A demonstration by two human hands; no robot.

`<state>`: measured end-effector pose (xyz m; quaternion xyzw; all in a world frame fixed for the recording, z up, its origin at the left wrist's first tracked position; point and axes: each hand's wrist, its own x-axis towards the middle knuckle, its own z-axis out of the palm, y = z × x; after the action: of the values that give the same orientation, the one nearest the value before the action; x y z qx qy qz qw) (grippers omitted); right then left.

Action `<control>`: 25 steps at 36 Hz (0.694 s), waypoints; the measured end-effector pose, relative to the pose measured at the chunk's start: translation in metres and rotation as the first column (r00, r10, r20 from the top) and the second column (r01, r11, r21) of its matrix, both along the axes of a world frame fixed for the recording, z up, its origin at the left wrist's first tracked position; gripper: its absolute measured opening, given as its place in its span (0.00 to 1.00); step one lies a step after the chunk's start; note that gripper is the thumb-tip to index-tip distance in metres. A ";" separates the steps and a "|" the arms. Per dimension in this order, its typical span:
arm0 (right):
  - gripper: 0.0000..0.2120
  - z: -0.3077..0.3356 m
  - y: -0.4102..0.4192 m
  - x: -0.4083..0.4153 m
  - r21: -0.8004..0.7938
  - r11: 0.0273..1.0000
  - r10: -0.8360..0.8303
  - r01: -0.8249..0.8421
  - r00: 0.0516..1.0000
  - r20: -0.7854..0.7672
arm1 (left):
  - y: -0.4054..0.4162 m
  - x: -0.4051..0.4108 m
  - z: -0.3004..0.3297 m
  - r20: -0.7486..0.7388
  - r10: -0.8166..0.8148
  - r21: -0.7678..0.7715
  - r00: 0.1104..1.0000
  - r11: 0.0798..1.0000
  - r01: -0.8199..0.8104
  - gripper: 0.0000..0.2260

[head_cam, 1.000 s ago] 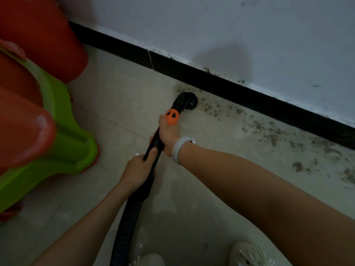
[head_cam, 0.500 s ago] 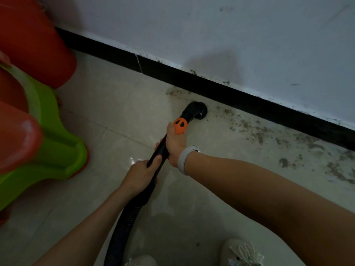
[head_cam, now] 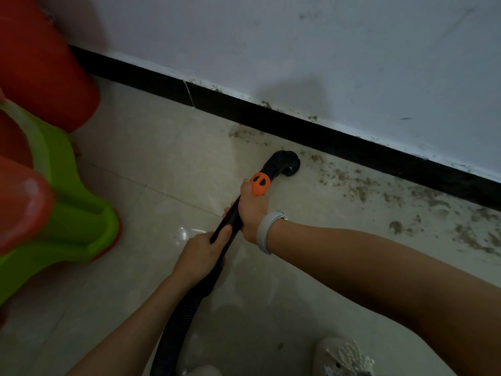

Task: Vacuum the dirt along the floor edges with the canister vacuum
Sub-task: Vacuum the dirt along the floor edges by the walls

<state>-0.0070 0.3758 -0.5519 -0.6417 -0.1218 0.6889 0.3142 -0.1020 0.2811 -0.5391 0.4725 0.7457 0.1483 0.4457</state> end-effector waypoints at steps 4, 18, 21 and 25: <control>0.23 0.003 0.007 -0.023 0.020 0.995 0.096 -0.095 0.995 -0.029 | -0.001 -0.012 0.000 -0.011 0.101 0.033 0.995 0.994 -0.100 0.27; 0.25 -0.007 0.024 -0.097 0.092 0.930 0.358 -0.355 0.934 -0.016 | -0.005 -0.046 -0.013 0.062 0.414 0.051 0.908 0.908 -0.417 0.28; 0.29 -0.009 0.037 -0.110 0.124 0.929 0.349 -0.348 0.937 0.020 | 0.010 -0.051 -0.014 0.075 0.429 0.040 0.900 0.901 -0.432 0.28; 0.33 -0.011 0.059 -0.117 0.109 0.929 0.351 -0.353 0.936 0.040 | 0.032 -0.053 -0.014 0.101 0.420 0.009 0.902 0.906 -0.423 0.30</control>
<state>-0.1236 0.4349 -0.5632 -0.5972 -0.2772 0.7196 0.2207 -0.1554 0.3135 -0.5530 0.2992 0.8055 0.2753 0.4311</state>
